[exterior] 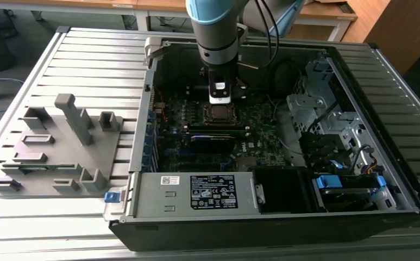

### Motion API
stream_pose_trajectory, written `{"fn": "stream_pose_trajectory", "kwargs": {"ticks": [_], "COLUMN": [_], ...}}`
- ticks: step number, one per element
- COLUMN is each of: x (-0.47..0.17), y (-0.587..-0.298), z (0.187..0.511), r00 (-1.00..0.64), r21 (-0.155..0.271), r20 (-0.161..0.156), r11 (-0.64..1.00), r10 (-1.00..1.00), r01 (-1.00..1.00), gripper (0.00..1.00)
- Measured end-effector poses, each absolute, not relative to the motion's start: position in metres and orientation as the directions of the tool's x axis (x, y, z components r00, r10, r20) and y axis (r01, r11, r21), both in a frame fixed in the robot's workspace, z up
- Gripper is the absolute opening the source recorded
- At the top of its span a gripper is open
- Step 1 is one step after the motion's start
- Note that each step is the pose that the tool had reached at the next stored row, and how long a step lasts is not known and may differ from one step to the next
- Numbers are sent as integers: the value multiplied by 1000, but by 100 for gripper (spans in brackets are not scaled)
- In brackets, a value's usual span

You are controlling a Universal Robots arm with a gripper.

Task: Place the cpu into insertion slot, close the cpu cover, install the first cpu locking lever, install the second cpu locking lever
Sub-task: 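Install the first cpu locking lever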

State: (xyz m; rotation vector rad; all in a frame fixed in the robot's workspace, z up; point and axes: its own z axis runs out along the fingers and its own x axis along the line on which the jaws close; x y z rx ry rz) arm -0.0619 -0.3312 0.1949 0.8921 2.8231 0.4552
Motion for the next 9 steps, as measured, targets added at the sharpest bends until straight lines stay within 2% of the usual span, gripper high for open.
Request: {"fn": "stream_pose_trajectory", "kwargs": {"ticks": [9], "x": [-65], "y": [-332], "z": [192], "r00": [-813], "r21": [332], "r20": [-53], "r11": [778], "r10": [580], "r01": [534], "gripper": [11]}}
